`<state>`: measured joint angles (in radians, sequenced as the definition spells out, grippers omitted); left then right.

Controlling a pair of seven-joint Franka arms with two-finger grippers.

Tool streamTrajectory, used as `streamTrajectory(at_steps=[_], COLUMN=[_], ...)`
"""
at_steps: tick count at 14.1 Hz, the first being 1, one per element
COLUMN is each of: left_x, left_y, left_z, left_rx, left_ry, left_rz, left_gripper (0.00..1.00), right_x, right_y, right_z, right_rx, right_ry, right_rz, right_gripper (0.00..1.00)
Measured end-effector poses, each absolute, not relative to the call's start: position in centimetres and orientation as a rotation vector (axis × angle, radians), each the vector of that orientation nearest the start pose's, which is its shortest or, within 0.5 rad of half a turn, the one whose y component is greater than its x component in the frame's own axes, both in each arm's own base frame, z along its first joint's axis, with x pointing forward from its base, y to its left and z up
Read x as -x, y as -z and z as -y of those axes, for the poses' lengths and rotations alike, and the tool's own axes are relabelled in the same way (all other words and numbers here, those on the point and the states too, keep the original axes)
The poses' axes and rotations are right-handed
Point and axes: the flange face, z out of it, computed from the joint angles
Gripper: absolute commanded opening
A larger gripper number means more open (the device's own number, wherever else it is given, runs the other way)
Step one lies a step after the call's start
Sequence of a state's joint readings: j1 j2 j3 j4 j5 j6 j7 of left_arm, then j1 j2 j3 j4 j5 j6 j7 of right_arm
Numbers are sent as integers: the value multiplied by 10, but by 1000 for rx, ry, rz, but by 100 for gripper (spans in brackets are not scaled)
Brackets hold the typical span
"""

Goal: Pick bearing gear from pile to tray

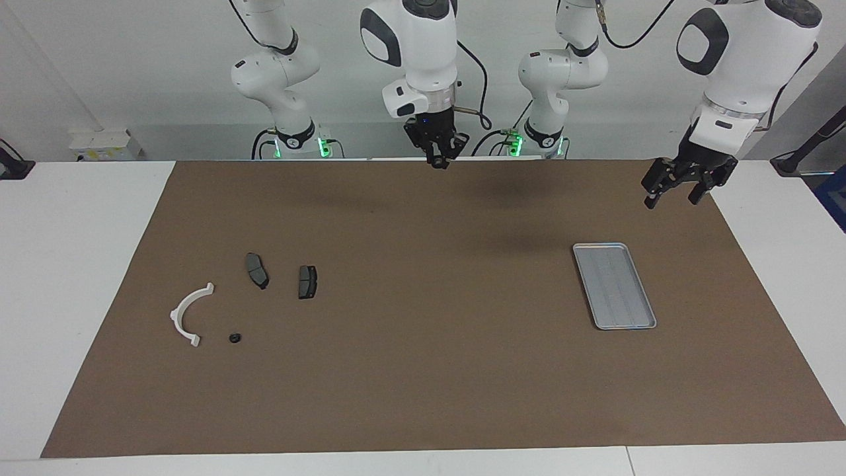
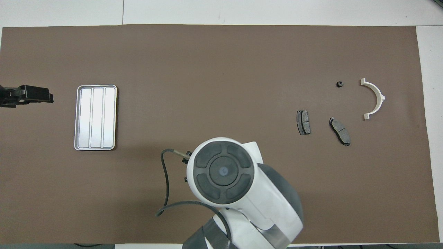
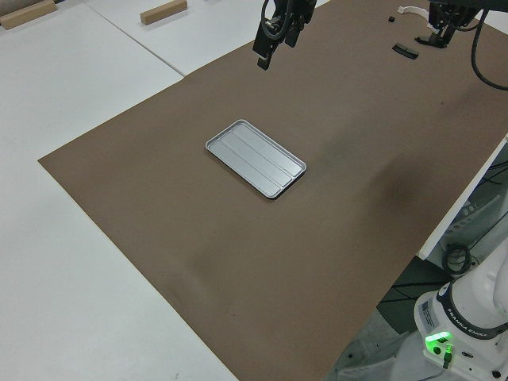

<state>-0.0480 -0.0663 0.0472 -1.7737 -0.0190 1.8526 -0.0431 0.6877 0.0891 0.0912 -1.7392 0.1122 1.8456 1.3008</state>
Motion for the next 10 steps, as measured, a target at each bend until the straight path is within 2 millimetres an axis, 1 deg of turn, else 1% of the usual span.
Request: streamTrajectory(at_steps=[2, 5, 8, 10], left_x=[-556, -556, -556, -556], left_y=[-589, -585, -581, -579], left_z=[3, 5, 7, 8], left_rx=[3158, 3157, 3158, 3158], left_ry=[226, 231, 231, 225], left_rz=[69, 63, 61, 59], left_gripper=[100, 100, 100, 100], right_x=[-407, -412, -408, -406], right_y=[-490, -458, -425, -403], right_z=[-434, -437, -444, -441], right_rx=[2957, 2973, 2982, 2991], right_ry=[-150, -172, -177, -165], right_rz=[-843, -858, -851, -852], right_gripper=[0, 0, 0, 0])
